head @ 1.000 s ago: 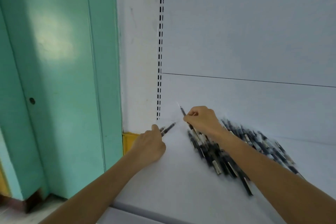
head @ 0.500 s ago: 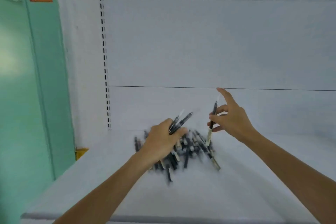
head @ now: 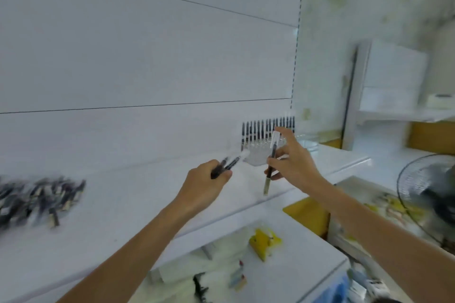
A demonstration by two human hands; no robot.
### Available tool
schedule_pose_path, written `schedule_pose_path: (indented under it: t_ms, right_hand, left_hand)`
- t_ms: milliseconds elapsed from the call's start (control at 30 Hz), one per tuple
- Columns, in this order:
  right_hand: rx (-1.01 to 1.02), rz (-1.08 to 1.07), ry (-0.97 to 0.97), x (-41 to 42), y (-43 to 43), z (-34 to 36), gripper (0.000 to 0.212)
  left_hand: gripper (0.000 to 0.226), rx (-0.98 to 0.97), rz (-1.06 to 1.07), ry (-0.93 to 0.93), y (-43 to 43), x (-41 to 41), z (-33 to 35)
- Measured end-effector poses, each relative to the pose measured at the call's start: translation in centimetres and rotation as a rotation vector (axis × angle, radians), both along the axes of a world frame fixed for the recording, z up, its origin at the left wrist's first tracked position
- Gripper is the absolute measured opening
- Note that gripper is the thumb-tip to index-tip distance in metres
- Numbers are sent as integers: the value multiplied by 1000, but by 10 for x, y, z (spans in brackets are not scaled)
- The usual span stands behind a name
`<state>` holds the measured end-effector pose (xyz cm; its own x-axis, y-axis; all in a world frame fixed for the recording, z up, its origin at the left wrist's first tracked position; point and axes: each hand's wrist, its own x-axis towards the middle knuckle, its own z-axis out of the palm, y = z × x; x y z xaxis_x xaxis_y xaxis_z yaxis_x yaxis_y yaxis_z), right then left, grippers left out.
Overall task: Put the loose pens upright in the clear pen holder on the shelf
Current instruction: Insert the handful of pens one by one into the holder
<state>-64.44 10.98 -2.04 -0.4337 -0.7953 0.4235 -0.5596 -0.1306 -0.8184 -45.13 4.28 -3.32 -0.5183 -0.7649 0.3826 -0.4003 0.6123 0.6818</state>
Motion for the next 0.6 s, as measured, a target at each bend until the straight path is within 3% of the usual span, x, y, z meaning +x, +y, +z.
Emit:
schedule_pose_path:
  t_ms: [300, 433, 600]
  right_hand:
    - [8, -173, -88, -123, 61, -13, 69]
    - [19, -191, -39, -154, 53, -16, 72]
    - [-73, -204, -23, -199, 13, -5, 71]
  left_hand:
    - [17, 193, -221, 130, 35, -124, -9]
    - [21, 305, -319, 196, 23, -156, -8]
    - [21, 401, -294, 219, -10, -203, 0]
